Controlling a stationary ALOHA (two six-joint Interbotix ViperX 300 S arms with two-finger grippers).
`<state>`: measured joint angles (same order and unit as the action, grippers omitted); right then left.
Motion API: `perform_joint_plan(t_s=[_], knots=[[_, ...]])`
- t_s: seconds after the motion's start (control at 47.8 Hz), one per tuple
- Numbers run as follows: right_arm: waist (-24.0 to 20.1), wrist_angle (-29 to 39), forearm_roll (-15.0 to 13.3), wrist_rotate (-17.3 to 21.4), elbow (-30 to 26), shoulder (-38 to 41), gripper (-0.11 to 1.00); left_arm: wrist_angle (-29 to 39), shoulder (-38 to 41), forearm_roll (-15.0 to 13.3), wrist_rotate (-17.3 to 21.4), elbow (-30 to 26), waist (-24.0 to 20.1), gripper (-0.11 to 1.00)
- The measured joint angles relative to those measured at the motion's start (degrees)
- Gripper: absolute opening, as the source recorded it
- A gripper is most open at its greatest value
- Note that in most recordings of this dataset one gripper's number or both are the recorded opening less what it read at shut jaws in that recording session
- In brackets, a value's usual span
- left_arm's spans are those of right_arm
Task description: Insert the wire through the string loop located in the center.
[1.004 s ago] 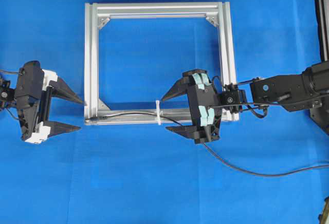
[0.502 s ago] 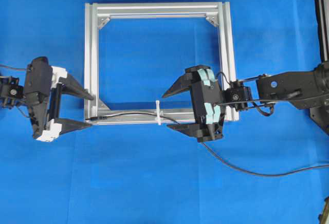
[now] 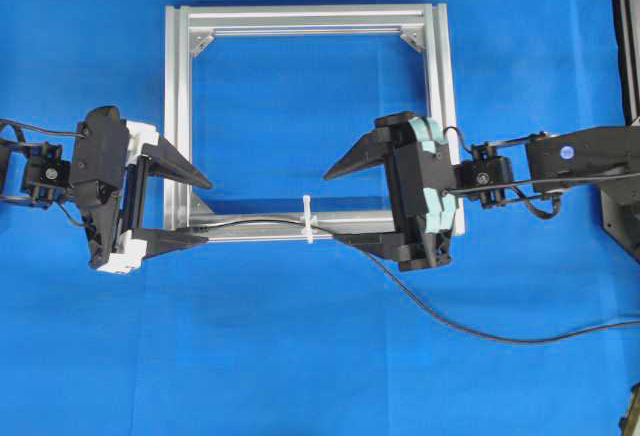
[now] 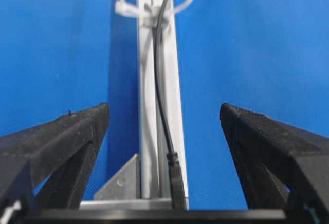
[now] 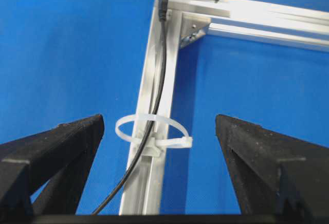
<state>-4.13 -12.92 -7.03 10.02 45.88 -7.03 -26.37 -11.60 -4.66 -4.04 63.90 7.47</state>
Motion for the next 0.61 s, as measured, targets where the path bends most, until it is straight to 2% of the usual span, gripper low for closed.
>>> perform_joint_plan(t_s=[0.606], knots=[[0.0,1.1,0.0,0.0,0.0,-0.7,0.97,2.0,0.0,0.0,0.3,-0.7,-0.5,0.9]])
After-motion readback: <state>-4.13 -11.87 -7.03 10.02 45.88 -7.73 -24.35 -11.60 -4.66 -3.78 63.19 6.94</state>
